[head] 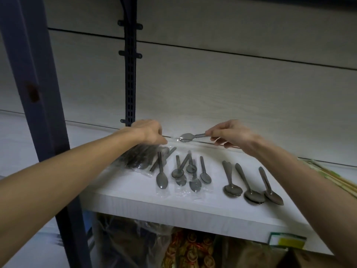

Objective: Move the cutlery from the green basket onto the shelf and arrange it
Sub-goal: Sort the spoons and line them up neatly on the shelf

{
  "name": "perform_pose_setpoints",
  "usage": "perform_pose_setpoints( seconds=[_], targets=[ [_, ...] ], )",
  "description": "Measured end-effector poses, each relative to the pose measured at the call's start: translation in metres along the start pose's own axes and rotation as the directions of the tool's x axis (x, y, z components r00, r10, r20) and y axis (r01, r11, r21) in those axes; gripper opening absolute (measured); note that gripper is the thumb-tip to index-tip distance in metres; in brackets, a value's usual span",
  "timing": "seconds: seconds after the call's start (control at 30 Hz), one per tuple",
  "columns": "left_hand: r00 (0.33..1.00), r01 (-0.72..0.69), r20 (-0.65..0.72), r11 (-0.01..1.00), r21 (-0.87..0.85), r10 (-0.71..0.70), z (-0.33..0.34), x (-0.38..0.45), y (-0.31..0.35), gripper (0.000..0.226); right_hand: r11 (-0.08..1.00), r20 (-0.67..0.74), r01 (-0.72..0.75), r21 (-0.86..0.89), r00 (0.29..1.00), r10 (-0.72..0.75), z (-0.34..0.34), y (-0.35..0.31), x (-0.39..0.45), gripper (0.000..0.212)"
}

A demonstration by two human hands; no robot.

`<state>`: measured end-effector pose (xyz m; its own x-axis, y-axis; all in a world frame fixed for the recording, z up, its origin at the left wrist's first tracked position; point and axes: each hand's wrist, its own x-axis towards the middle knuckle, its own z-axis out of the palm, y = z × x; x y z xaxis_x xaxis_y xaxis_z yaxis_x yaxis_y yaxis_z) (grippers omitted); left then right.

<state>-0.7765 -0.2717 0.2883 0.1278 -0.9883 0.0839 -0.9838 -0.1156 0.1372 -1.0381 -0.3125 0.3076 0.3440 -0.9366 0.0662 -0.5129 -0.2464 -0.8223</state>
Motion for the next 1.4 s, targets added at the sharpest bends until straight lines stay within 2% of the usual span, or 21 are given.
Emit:
perform_pose_setpoints(
  seconds=[0.13, 0.23, 0.33, 0.43, 0.67, 0.83, 0.97, 1.07, 1.27, 1.4],
  targets=[
    [0.999, -0.019, 0.040, 0.998, -0.054, 0.021, 0.006, 0.003, 0.008, 0.033, 0.991, 0.213, -0.051, 0.122, 0.977, 0.024, -0.019, 0.008, -0.002, 0.026],
    [0.996, -0.036, 0.076, 0.998, -0.047, 0.040, 0.008, 0.005, 0.012, 0.035, 0.989, 0.354, -0.089, 0.116, 0.934, 0.043, -0.018, 0.010, -0.001, 0.023],
    [0.994, -0.031, 0.104, 0.999, -0.014, 0.033, 0.011, 0.006, 0.015, 0.037, 0.992, 0.450, -0.119, 0.030, 0.888, 0.093, -0.011, 0.008, 0.002, 0.025],
    [0.995, -0.025, 0.095, 1.000, -0.003, 0.026, 0.016, 0.006, 0.018, 0.038, 0.989, 0.524, -0.082, -0.120, 0.841, 0.133, 0.001, 0.004, 0.008, 0.019],
    [1.000, -0.001, 0.025, 0.999, -0.053, 0.003, 0.016, 0.006, 0.017, 0.023, 0.967, 0.357, -0.028, -0.252, 0.927, 0.120, 0.024, -0.004, 0.023, 0.036],
    [1.000, -0.010, -0.003, 0.981, -0.194, 0.009, 0.002, 0.002, 0.017, 0.011, 0.959, 0.299, -0.020, -0.283, 0.948, 0.107, 0.036, -0.003, 0.023, 0.039],
    [0.998, 0.005, -0.057, 0.934, -0.356, -0.027, -0.013, 0.000, 0.016, 0.007, 0.951, 0.193, 0.038, -0.306, 0.981, 0.022, 0.041, -0.002, 0.026, 0.035],
    [0.994, -0.004, -0.095, 0.855, -0.519, -0.053, -0.019, 0.003, 0.015, 0.004, 0.959, 0.132, 0.087, -0.269, 0.990, -0.053, 0.044, -0.001, 0.026, 0.027],
    [0.982, -0.018, -0.134, 0.630, -0.776, -0.136, -0.020, 0.007, 0.024, 0.006, 0.990, 0.202, 0.123, -0.067, 0.974, -0.107, 0.061, -0.010, 0.012, 0.031],
    [0.983, 0.042, -0.041, 0.430, -0.902, -0.181, -0.022, 0.010, 0.028, 0.010, 0.991, 0.141, 0.131, 0.016, 0.981, -0.131, 0.065, -0.012, 0.014, 0.023]
  ],
)
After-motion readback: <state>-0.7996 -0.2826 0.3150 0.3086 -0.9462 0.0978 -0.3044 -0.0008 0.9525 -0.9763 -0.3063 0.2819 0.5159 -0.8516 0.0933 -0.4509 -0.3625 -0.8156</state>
